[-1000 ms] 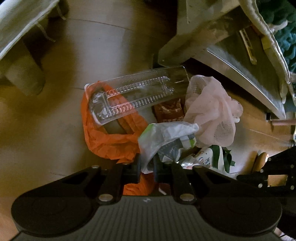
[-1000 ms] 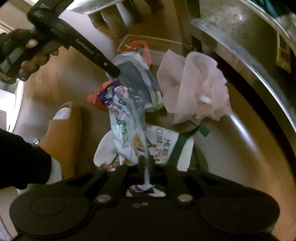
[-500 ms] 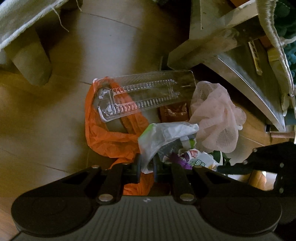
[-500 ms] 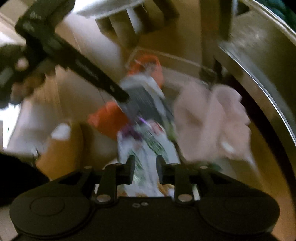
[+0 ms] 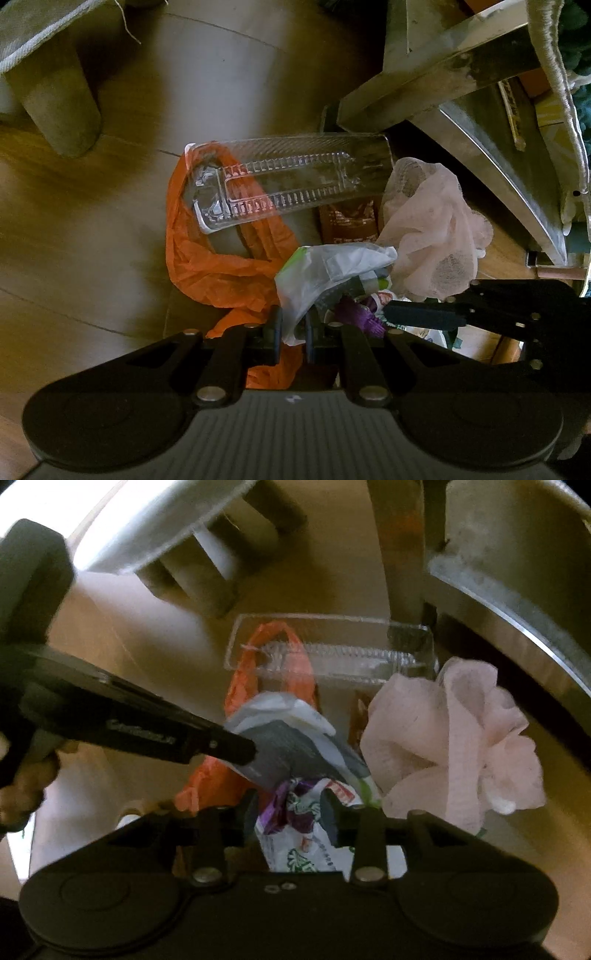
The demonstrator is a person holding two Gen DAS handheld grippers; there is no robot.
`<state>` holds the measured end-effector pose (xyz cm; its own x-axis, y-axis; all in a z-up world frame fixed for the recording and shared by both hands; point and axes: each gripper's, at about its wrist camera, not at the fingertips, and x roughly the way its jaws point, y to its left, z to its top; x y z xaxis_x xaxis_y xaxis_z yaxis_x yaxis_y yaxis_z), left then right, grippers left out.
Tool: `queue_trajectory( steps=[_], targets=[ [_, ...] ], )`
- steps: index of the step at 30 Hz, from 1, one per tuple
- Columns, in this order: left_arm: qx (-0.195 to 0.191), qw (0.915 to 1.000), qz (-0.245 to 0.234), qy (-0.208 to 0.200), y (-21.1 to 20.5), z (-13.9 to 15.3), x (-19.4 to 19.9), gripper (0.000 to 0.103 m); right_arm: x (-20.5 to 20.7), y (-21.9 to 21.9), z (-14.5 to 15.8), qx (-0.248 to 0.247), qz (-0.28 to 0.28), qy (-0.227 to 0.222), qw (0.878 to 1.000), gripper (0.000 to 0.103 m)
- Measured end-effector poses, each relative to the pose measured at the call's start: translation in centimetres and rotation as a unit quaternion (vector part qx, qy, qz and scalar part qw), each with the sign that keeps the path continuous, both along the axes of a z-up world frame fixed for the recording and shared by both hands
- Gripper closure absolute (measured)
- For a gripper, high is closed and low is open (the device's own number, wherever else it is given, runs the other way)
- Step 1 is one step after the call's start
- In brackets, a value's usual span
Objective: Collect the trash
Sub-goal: 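Grasp white plastic bag with left tool while right tool grasps snack wrapper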
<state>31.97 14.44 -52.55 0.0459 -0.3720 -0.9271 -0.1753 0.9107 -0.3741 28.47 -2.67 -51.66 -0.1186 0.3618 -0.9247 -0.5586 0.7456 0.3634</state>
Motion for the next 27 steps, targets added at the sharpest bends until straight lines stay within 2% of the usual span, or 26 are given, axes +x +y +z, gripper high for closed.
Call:
queue_trajectory(
  steps=[4, 6, 7, 8, 14, 19, 27],
  targets=[
    [0.000, 1.0000, 0.002, 0.002, 0.0, 0.0, 0.0, 0.091, -0.3, 0.1, -1.2, -0.009, -0.008, 0.021, 1.000, 0.064],
    [0.000, 1.0000, 0.001, 0.002, 0.0, -0.1, 0.0, 0.091, -0.6, -0.1, -1.0, 0.000, -0.013, 0.017, 1.000, 0.069],
    [0.001, 1.0000, 0.000, 0.001, -0.1, 0.0, 0.1, 0.091, -0.6, -0.2, -0.8, 0.007, -0.014, 0.013, 1.000, 0.070],
    [0.002, 1.0000, 0.000, 0.000, -0.2, 0.0, 0.1, 0.091, -0.5, -0.4, -0.5, 0.011, -0.016, 0.010, 1.000, 0.080],
    [0.012, 0.9997, -0.015, -0.012, -0.8, 1.3, -0.3, 0.092, -0.6, -2.0, 1.5, 0.018, -0.036, -0.010, 0.999, 0.082],
    [0.025, 0.9980, -0.047, -0.035, -1.8, 4.6, -1.0, 0.095, -1.7, -4.5, 6.1, 0.031, -0.058, -0.031, 0.997, 0.082],
    [0.051, 0.9901, -0.093, -0.092, -3.1, 13.1, -1.9, 0.095, -3.6, -9.5, 16.6, 0.067, -0.102, -0.081, 0.989, 0.082]
  ],
)
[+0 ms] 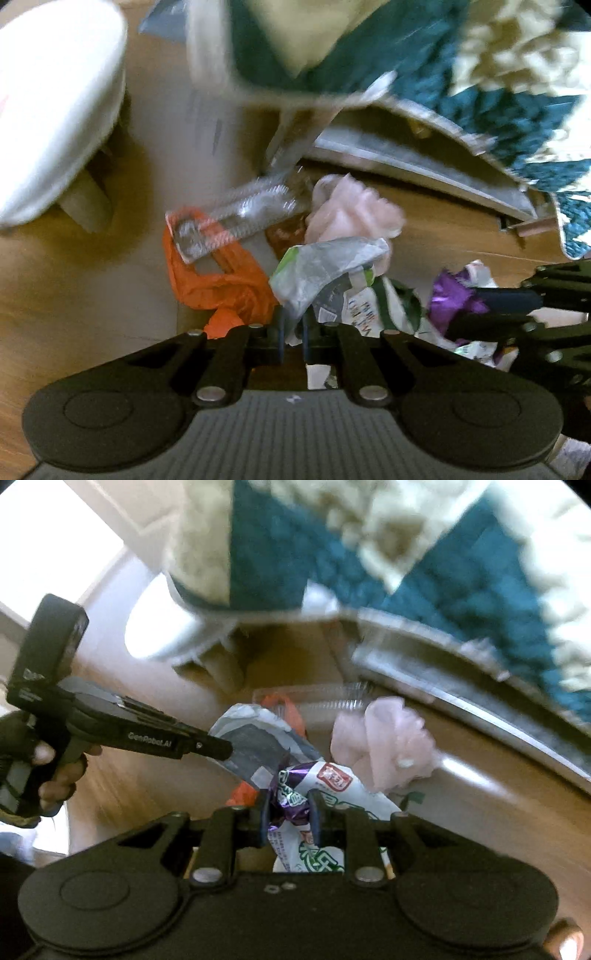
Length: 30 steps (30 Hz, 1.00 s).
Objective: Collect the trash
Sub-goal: 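Grasp white plastic bag with left tool while right tool grasps snack wrapper, then carry plastic bag in left tool while right tool carries wrapper to wastebasket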
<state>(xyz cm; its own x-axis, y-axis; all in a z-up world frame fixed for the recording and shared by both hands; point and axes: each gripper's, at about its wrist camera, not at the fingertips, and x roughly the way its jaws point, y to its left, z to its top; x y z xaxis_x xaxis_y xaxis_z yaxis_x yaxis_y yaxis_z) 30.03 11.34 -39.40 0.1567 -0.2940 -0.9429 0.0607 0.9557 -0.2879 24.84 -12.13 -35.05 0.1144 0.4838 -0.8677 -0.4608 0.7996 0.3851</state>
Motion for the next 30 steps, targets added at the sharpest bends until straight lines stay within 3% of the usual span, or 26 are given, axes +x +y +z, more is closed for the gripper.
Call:
queue_trajectory(
  steps=[8, 14, 23, 30],
  targets=[
    [0.027, 0.9942, -0.023, -0.101, -1.2, 11.7, -1.3, 0.095, -1.9, -3.2, 12.0, 0.042, -0.026, -0.080, 0.996, 0.082],
    [0.039, 0.9823, -0.017, -0.182, -1.9, 21.5, -3.5, 0.095, -3.8, -5.2, 20.9, 0.082, -0.041, -0.150, 0.985, 0.082],
    [0.054, 0.9633, 0.000, -0.263, -4.4, 32.1, -7.8, 0.095, -7.0, -8.4, 30.8, 0.128, -0.085, -0.241, 0.958, 0.082],
    [0.063, 0.9425, 0.011, -0.328, -7.3, 39.6, -8.1, 0.095, -5.3, -10.3, 38.7, 0.172, -0.119, -0.307, 0.928, 0.082]
  ],
)
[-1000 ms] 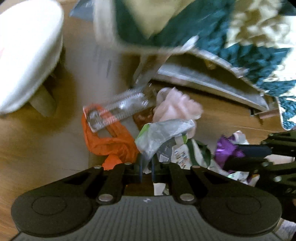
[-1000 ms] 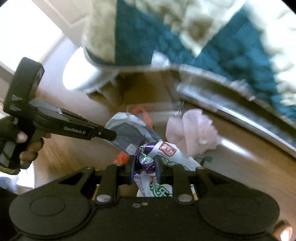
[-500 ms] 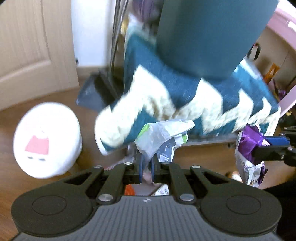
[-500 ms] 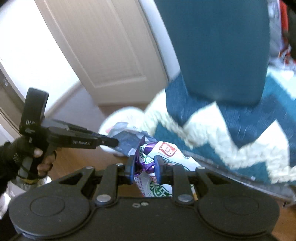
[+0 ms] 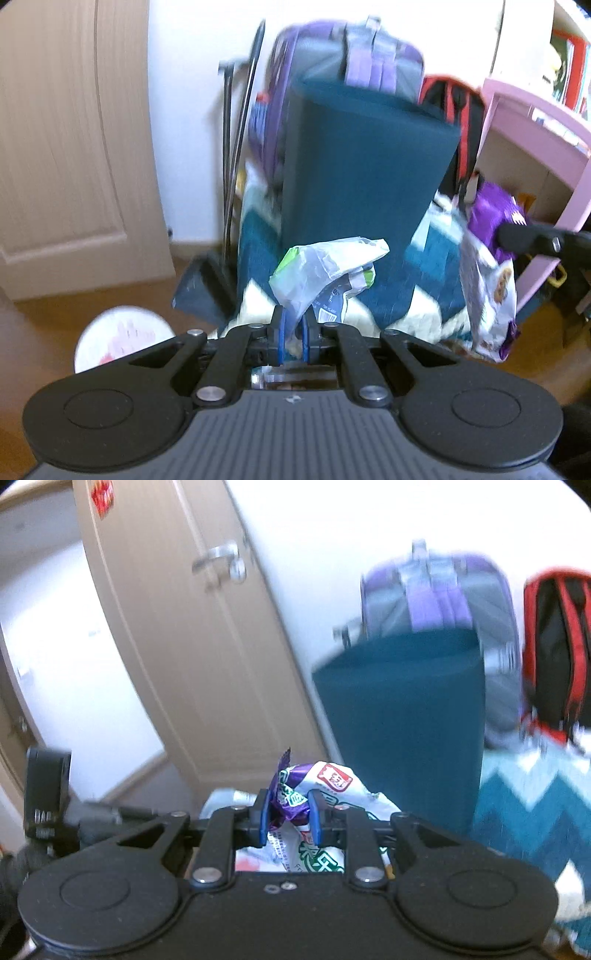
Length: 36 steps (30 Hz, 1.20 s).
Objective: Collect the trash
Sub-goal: 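Carry plastic bag in left tool while right tool carries wrapper to wastebasket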
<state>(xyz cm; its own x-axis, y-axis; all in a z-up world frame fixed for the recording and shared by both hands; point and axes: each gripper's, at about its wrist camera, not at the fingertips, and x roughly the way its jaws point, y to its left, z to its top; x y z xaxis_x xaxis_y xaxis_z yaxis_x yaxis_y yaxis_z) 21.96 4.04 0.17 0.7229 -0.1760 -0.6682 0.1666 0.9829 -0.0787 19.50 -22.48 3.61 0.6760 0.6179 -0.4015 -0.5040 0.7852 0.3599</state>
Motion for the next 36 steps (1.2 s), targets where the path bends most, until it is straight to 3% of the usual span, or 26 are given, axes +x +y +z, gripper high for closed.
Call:
queue_trajectory(
  steps=[10, 14, 18, 22, 27, 36],
  targets=[
    [0.027, 0.9950, -0.007, -0.095, -4.4, 10.2, 3.6, 0.095, 6.8, -1.2, 10.5, 0.056, -0.039, -0.094, 0.993, 0.082],
    [0.032, 0.9910, -0.006, -0.130, -5.6, 13.7, 6.0, 0.095, 10.2, -1.6, 12.8, 0.082, -0.053, -0.114, 0.989, 0.082],
    [0.041, 0.9886, -0.007, -0.145, -6.6, 15.5, 9.0, 0.095, 13.6, -1.7, 13.0, 0.096, -0.067, -0.117, 0.986, 0.082],
    [0.053, 0.9893, -0.010, -0.136, -7.4, 14.8, 11.5, 0.095, 16.2, -2.3, 12.1, 0.114, -0.076, -0.109, 0.984, 0.082],
    [0.068, 0.9917, -0.014, -0.109, -8.3, 12.2, 14.6, 0.095, 19.1, -2.4, 8.9, 0.129, -0.081, -0.086, 0.985, 0.082],
    [0.087, 0.9950, -0.027, -0.040, -9.4, 6.7, 18.4, 0.095, 21.3, -3.0, 2.6, 0.096, -0.096, -0.021, 0.990, 0.080]
  ],
)
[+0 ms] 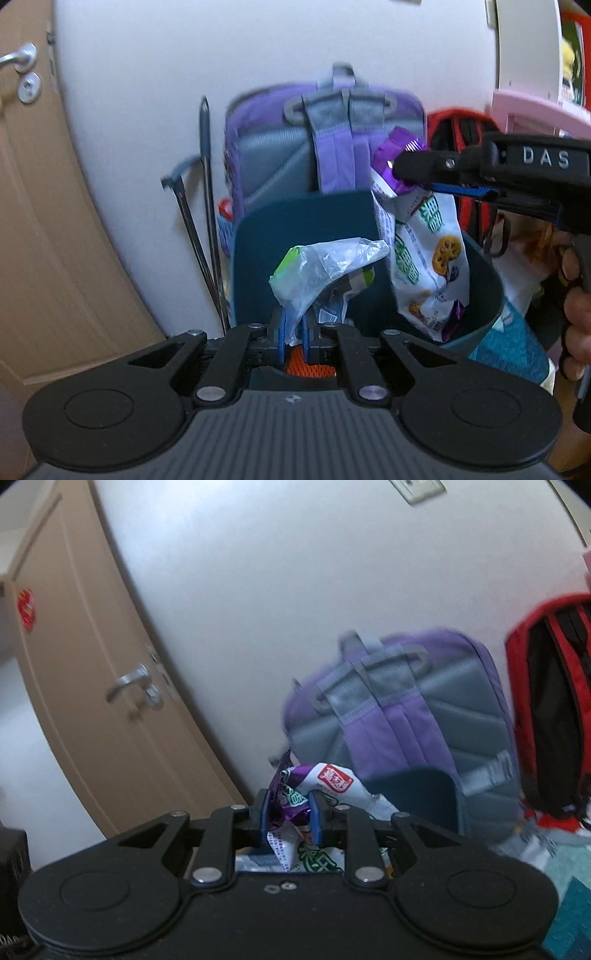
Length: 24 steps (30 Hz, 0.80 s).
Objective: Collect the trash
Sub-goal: 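Carry plastic bag in left tool while right tool carries wrapper to wastebasket, then open left tool over wastebasket while right tool opens, dropping bag and wrapper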
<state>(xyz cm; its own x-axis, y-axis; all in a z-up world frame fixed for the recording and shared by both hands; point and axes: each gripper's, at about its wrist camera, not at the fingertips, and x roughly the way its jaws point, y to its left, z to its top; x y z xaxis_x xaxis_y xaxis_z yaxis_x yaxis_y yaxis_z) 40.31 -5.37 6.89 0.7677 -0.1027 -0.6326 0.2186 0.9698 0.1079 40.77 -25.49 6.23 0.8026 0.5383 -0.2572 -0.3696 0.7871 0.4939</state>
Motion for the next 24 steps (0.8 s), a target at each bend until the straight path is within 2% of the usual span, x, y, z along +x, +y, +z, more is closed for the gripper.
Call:
queue_trajectory(
  steps=[5, 10, 13, 15, 17, 18, 20, 24],
  targets=[
    [0.006, 0.9994, -0.003, 0.033, -0.7, -1.8, 1.0, 0.095, -0.1, 0.3, -1.4, -0.037, -0.007, 0.034, 0.999, 0.078],
    [0.005, 0.9983, -0.003, 0.057, -1.2, -1.8, 1.8, 0.094, -0.4, 0.2, -2.5, -0.064, -0.025, 0.077, 0.995, 0.075],
    [-0.002, 0.9974, 0.001, 0.072, -1.4, -1.6, 2.4, 0.092, -0.9, -0.1, -2.7, -0.067, -0.031, 0.088, 0.993, 0.072],
    [-0.013, 0.9968, 0.007, 0.078, -1.4, -1.6, 2.6, 0.086, -1.2, -0.3, -2.5, -0.067, -0.029, 0.093, 0.993, 0.066],
    [-0.022, 0.9963, 0.015, 0.081, -1.3, -1.4, 2.8, 0.073, -1.5, -0.5, -2.3, -0.072, -0.030, 0.102, 0.992, 0.064],
    [-0.027, 0.9962, 0.017, 0.081, -1.3, -1.3, 2.7, 0.070, -1.6, -0.5, -2.1, -0.074, -0.030, 0.104, 0.991, 0.063],
    [-0.033, 0.9962, 0.019, 0.078, -1.3, -1.1, 2.6, 0.055, -1.9, -0.7, -1.7, -0.073, -0.031, 0.103, 0.991, 0.062],
    [-0.040, 0.9968, 0.019, 0.067, -1.5, -0.1, 1.7, 0.046, -3.1, -1.1, -0.5, -0.072, -0.028, 0.095, 0.993, 0.060]
  ],
)
